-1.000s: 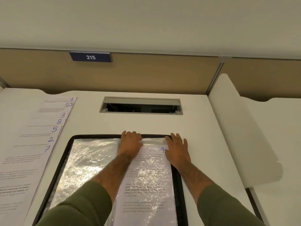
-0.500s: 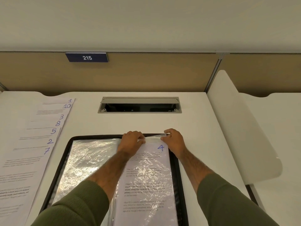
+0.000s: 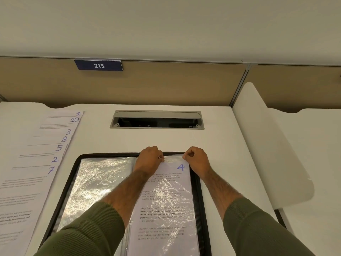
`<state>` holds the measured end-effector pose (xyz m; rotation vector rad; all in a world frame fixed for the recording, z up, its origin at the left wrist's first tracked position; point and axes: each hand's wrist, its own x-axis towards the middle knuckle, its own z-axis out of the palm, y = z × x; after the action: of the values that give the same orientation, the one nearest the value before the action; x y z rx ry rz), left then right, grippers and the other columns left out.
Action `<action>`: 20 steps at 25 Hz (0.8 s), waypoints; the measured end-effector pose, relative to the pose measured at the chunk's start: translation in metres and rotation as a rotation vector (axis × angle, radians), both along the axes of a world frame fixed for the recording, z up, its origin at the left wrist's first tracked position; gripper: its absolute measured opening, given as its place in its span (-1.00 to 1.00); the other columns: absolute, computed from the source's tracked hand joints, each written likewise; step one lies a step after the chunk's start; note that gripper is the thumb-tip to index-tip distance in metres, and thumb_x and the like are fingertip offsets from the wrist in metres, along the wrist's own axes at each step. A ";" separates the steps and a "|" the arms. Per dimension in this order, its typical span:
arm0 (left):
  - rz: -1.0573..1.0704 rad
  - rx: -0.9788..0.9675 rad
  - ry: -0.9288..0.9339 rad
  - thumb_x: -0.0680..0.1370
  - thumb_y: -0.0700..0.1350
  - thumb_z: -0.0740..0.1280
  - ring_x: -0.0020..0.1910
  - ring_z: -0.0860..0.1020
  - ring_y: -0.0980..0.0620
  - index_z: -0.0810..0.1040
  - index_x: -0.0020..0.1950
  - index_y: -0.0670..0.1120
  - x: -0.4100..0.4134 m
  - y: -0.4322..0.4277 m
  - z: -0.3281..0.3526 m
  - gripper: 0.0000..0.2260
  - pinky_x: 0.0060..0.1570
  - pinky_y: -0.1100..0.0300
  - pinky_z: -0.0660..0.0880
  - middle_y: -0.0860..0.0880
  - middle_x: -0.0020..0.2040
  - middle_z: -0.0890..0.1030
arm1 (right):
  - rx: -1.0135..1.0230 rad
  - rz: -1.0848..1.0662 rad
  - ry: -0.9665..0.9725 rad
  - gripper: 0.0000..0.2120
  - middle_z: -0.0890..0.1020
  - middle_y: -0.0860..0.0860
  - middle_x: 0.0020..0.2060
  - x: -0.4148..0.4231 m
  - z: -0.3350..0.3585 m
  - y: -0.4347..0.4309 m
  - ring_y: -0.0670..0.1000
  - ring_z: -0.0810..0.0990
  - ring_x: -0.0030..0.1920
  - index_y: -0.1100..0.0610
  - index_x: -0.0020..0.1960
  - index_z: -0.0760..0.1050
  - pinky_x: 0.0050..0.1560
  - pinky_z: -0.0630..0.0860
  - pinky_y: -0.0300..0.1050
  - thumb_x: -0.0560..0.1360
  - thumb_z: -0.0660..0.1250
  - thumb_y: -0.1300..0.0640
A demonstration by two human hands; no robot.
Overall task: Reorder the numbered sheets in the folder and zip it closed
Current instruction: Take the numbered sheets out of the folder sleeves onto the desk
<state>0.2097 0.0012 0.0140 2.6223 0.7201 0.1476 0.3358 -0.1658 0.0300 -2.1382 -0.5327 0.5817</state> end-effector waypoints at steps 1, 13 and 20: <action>-0.004 -0.004 -0.005 0.59 -0.05 0.40 0.01 0.54 0.05 0.68 0.07 0.00 -0.001 -0.001 0.001 -0.89 0.08 0.12 0.50 0.03 0.01 0.64 | -0.007 0.001 -0.007 -0.91 0.62 -0.04 -0.19 0.000 0.000 0.000 -0.05 0.57 -0.13 0.08 -0.12 0.55 -0.14 0.47 -0.27 0.54 0.40 0.21; -0.037 -0.273 0.113 0.68 0.06 0.19 -0.09 0.58 0.00 0.60 -0.03 -0.06 -0.002 0.022 0.000 -0.72 0.03 -0.02 0.55 0.02 -0.10 0.63 | 0.002 0.007 -0.030 -0.95 0.62 -0.02 -0.16 -0.005 -0.002 0.004 -0.05 0.58 -0.11 0.10 -0.07 0.55 -0.14 0.47 -0.32 0.57 0.37 0.21; -0.176 -0.373 0.274 0.59 -0.13 0.40 -0.14 0.58 0.15 0.72 0.09 -0.10 0.021 0.034 0.015 -0.86 -0.18 0.32 0.47 0.07 -0.08 0.67 | 0.008 0.022 -0.014 -0.90 0.62 -0.04 -0.15 -0.003 0.000 0.009 0.00 0.63 -0.08 0.04 -0.11 0.51 -0.04 0.60 -0.17 0.58 0.38 0.15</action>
<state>0.2307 0.0357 0.0287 2.3488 0.5362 -0.3700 0.3327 -0.1566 0.0302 -2.1327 -0.5654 0.5763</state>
